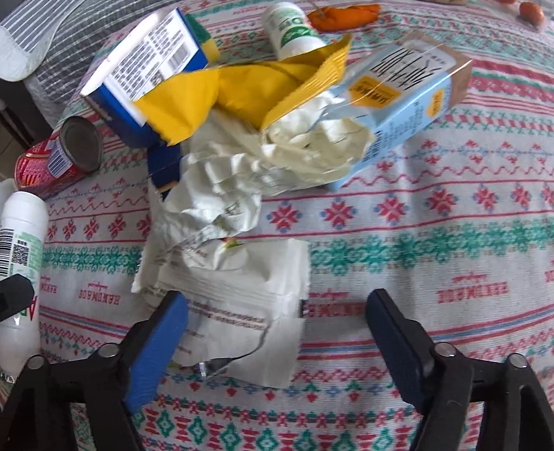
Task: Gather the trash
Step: 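Grasp the white bottle with the left tool while the right tool grasps the white wrapper, then carry the white bottle to the bin and release it with the left tool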
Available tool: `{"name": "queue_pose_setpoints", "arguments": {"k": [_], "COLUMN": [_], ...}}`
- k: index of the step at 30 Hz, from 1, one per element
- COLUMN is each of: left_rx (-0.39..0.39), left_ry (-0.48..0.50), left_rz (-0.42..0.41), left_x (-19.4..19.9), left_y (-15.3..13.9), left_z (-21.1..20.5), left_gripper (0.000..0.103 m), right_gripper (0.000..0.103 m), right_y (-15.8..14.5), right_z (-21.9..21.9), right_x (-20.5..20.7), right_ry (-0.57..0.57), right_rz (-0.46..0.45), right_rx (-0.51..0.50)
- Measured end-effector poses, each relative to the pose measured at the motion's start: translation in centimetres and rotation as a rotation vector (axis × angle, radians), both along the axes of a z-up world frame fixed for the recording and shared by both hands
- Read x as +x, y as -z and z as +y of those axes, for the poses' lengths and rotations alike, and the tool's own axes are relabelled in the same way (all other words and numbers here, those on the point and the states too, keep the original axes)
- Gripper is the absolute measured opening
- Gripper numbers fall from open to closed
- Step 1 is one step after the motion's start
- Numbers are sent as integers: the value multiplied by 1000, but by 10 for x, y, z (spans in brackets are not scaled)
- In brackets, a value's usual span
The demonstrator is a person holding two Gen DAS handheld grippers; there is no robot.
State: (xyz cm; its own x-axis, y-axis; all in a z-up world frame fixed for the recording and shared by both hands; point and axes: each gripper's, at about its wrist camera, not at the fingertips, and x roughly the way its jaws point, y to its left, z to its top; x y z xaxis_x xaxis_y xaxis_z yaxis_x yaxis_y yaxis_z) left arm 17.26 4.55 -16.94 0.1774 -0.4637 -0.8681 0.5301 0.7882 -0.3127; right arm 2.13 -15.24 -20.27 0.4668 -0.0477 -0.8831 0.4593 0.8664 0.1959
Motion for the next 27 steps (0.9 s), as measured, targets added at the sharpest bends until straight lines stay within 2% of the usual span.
{"name": "queue_pose_setpoints", "arguments": {"k": [2,4,8,12,15,19,23,27], "left_rx": [-1,-3,-5,-13,-19,4,28,18], "left_ry": [-6,-7,-10,-26,-37,-39,-63,-92], "left_rz": [-7,-17,-34,-42,-39,-69,-110,-136], "left_x": [0,0,0,2,4,11,28,46], "left_y": [-2,-4,-10,-16,-22,-35,-50,-62], "left_z": [6,12,27,43,56,69,84,98], "left_gripper": [43,43,43,43,43,43,43,43], "right_gripper": [72,60,51,32,27,9,9,8], "right_y": [1,0,-4,-11,-19,-31,-42,-51], "right_z": [6,13,23,30,39,45,50,52], "right_x": [3,5,9,8,5,-2,-7,-13], "right_ry": [-11,-26,-46,-57,-77,-89,-100,-90], "right_rz": [-3,-7,-8,-23,-15,-30,-37,-73], "right_rx": [3,-12,-19,-4,-39,-24,-42,5]}}
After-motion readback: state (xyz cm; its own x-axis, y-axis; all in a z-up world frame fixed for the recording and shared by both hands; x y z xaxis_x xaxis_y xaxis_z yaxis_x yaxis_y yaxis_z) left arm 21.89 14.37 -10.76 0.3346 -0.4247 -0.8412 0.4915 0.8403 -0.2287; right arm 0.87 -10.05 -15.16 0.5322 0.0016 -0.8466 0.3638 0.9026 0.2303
